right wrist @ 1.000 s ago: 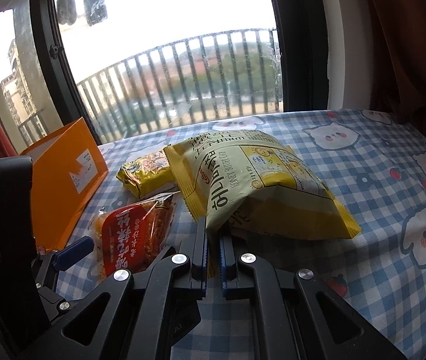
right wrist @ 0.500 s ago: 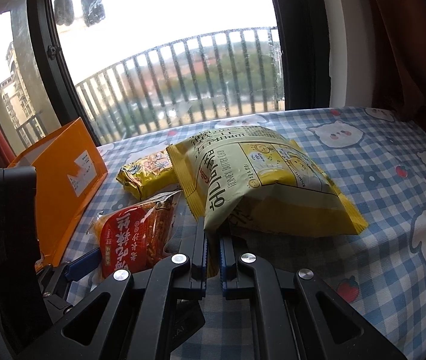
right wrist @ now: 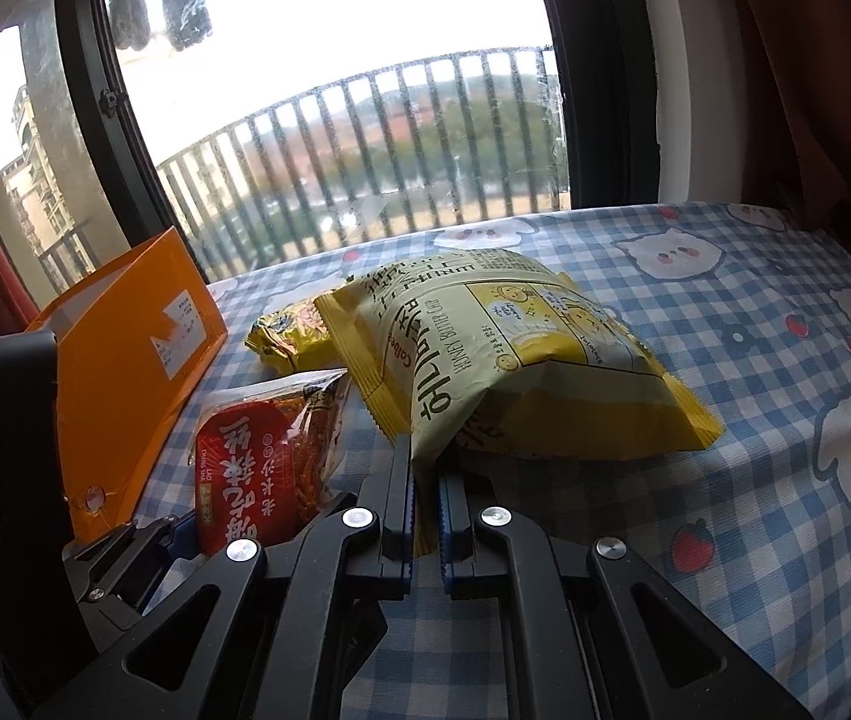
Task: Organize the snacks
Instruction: 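Grasp the red noodle packet with the left tool, then carry the red noodle packet and yellow chip bag over the orange box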
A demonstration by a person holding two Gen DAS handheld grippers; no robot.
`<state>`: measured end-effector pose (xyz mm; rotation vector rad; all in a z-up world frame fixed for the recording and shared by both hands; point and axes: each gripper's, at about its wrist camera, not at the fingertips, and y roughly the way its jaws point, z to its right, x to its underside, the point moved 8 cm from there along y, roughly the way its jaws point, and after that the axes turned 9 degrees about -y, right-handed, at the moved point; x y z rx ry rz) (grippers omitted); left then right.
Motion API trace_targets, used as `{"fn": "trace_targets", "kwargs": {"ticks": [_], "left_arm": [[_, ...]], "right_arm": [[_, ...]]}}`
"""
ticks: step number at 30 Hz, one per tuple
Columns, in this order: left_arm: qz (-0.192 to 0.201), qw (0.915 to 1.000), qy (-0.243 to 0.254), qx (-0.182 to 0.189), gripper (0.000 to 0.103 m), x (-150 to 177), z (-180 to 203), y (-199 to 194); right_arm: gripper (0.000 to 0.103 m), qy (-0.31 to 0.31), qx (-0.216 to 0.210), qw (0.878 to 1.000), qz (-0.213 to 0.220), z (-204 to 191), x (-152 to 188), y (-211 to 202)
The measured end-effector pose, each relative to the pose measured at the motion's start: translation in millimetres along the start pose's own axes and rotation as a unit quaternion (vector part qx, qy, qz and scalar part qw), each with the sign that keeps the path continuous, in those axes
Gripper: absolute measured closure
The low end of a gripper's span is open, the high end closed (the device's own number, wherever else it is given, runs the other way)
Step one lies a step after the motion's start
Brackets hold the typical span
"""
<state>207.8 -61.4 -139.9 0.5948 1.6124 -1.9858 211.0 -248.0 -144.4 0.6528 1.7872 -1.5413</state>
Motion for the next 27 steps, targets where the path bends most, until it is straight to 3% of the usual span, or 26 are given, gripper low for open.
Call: {"fn": "trace_targets", "kwargs": {"ticks": [27], "left_arm": [[0.058, 0.9978, 0.011, 0.028, 0.041, 0.4, 4.1, -43.1]], "right_arm": [[0.095, -0.019, -0.018, 0.997, 0.074, -13.7, -6.3, -80.3]]}}
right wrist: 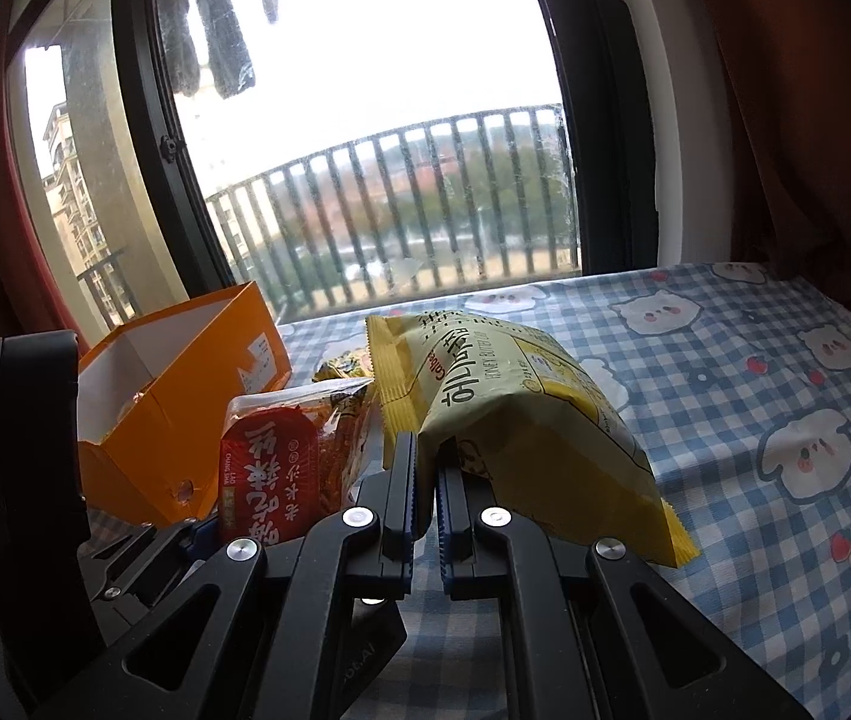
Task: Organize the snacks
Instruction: 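Carry the red noodle packet and yellow chip bag over the orange box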
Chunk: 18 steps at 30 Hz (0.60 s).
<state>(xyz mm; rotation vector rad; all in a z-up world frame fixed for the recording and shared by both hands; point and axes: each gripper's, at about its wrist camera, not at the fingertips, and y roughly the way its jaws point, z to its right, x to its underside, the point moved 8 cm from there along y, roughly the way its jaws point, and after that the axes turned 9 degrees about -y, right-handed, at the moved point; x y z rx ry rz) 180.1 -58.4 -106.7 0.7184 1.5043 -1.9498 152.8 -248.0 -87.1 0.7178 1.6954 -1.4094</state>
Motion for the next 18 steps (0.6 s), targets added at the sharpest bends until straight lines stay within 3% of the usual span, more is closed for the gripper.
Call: {"fn": "trace_targets", "kwargs": {"ticks": [18], "left_arm": [[0.081, 0.9967, 0.004, -0.010, 0.041, -34.4, -14.7, -43.0]], "right_arm": [[0.095, -0.033, -0.016, 0.996, 0.082, -26.8, -51.5, -31.2]]}}
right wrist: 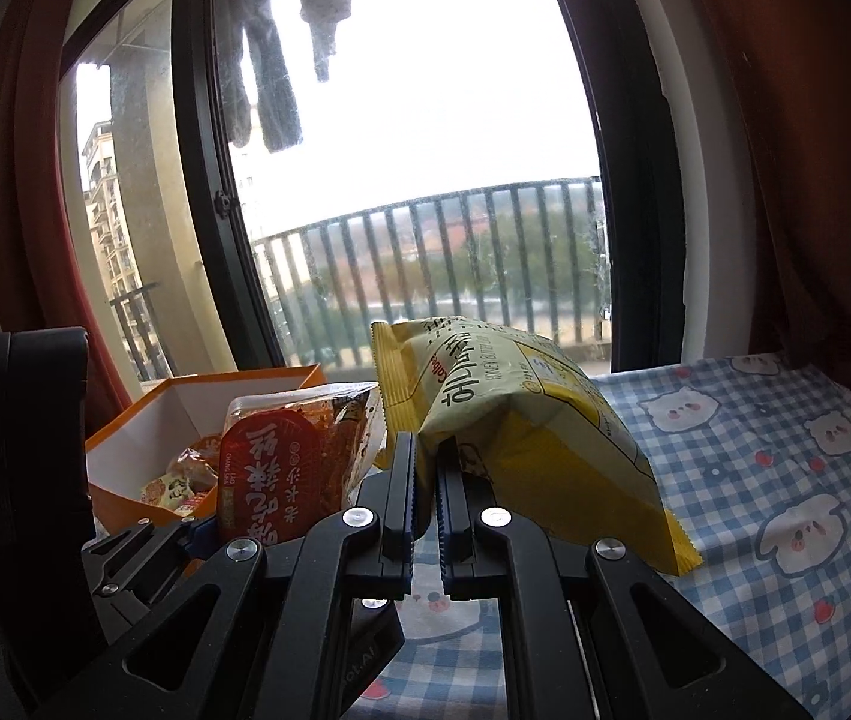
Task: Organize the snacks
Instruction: 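Carry the red noodle packet and yellow chip bag over the orange box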
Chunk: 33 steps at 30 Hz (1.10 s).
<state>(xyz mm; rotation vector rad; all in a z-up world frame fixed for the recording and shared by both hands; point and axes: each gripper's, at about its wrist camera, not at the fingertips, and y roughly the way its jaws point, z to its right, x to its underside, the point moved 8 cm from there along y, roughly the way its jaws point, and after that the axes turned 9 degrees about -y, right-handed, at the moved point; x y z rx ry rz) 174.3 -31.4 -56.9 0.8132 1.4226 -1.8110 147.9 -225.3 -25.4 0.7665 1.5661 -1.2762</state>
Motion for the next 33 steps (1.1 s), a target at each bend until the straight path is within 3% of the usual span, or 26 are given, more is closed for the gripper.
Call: {"fn": "trace_targets", "kwargs": {"ticks": [16, 33], "left_arm": [[0.054, 0.9972, -0.034, -0.040, 0.041, -22.4, -45.6, -19.3], [0.084, 0.9868, -0.100, -0.096, 0.041, -30.9, -106.3, -42.2]], "right_arm": [[0.095, -0.028, -0.032, 0.999, 0.031, -55.8, -37.5, 22.6], [0.095, -0.061, -0.112, 0.991, 0.032, -151.6, -62.4, 62.8]]}}
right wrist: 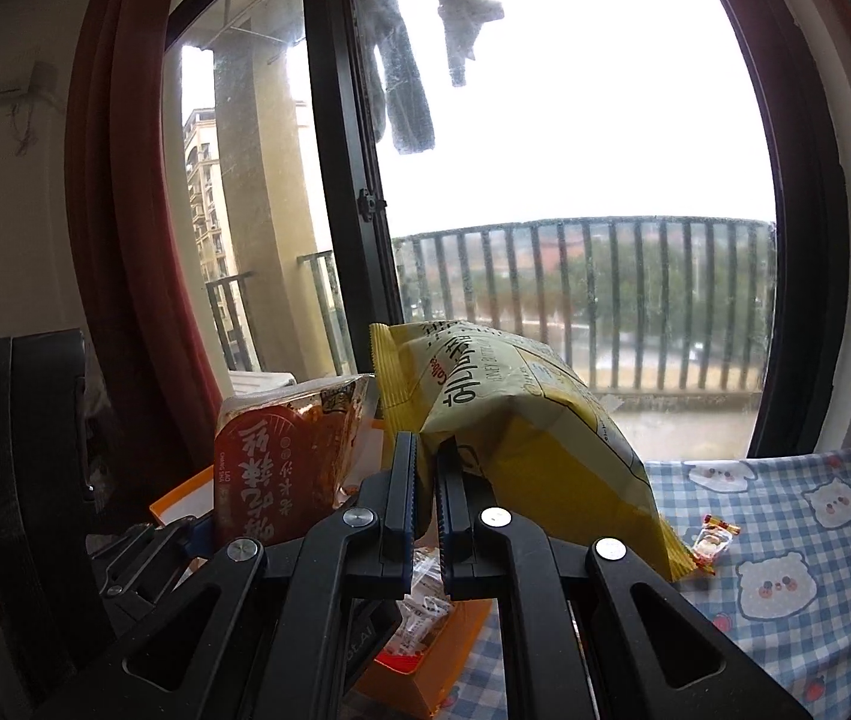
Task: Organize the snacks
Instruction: 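Carry the red noodle packet and yellow chip bag over the orange box, then open the left tool over the box while the right tool releases the chip bag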
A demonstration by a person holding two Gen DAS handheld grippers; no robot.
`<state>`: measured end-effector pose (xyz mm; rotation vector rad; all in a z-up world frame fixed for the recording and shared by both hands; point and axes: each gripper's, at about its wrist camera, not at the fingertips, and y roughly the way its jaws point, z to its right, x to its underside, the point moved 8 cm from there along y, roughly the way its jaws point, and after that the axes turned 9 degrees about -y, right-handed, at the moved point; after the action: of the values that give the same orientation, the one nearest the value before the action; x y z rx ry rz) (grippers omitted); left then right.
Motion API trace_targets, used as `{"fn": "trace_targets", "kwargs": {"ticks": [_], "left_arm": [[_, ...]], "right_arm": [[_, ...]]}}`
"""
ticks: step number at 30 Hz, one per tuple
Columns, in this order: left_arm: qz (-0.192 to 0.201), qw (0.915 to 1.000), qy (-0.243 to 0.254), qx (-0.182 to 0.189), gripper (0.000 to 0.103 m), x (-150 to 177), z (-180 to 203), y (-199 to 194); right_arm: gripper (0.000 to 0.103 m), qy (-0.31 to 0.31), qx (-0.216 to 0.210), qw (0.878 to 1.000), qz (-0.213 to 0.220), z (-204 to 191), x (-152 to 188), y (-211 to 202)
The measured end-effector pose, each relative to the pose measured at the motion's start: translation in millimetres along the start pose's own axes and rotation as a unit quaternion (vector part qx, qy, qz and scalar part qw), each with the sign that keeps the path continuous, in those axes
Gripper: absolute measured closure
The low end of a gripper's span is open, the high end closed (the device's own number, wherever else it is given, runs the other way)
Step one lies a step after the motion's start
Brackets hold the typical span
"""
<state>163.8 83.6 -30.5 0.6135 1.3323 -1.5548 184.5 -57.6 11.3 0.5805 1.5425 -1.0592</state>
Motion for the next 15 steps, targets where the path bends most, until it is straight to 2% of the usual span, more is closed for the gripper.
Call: {"fn": "trace_targets", "kwargs": {"ticks": [8, 15], "left_arm": [[-0.002, 0.9990, -0.031, -0.034, 0.041, -5.0, -32.3, 11.5], [-0.044, 0.9957, -0.058, -0.058, 0.037, 3.3, -53.7, 44.2]], "right_arm": [[0.095, 0.003, -0.048, 0.999, -0.019, -35.2, -0.8, 34.8], [0.095, 0.024, -0.067, 0.996, -0.061, -46.8, 17.3, 74.3]]}}
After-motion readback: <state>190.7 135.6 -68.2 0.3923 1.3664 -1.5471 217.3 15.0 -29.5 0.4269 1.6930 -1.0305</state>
